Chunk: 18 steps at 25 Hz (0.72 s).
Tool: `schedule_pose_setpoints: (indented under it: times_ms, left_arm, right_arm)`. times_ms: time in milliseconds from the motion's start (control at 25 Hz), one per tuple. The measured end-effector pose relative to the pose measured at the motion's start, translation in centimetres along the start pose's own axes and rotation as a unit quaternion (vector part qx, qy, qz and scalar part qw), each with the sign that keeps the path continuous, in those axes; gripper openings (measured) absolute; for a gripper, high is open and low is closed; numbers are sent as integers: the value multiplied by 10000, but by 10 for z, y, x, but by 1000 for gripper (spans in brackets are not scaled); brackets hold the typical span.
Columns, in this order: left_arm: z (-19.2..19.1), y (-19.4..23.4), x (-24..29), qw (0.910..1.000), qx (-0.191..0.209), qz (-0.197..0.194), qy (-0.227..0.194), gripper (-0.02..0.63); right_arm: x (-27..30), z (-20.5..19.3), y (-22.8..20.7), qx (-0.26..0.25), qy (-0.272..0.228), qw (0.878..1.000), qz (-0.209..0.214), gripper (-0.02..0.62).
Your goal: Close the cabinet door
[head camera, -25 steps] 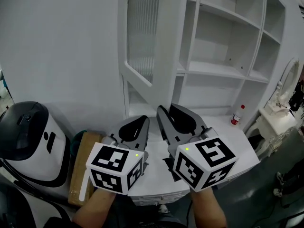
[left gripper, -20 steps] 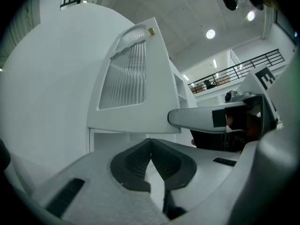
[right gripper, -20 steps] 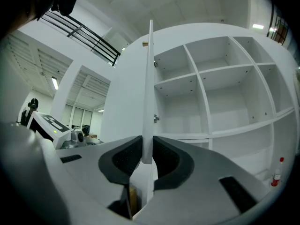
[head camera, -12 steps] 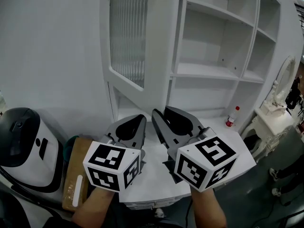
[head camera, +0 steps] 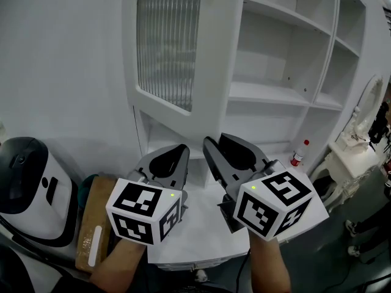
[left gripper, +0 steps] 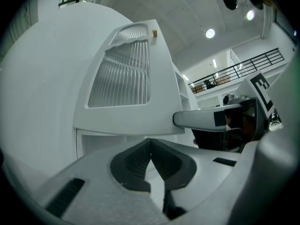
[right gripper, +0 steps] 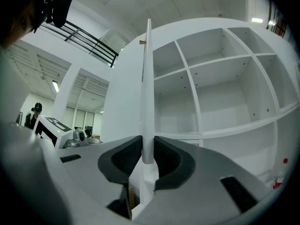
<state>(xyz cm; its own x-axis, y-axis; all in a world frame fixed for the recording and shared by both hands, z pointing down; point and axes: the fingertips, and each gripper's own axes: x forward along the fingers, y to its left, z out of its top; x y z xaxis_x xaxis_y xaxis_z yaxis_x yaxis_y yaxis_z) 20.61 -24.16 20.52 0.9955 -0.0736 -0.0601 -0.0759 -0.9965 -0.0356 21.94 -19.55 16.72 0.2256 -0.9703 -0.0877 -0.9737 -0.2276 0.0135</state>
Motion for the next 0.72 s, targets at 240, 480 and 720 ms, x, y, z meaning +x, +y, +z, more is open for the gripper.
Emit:
schedule_pose_setpoints:
  times_ms: [240,480,720]
  left_arm:
    - [-5,2,13,10000,17,26,42,11]
    - [-8,2,33,10000,41,47,75,11]
    - [-11,1,55,9999,79,77,82,12]
  right_arm:
    - [5,0,-20,25,4,10000,27,87]
    - [10,-1,-40,48,19,9999,133,94]
    - [17,-1,-59,67,-32,9997,251,97]
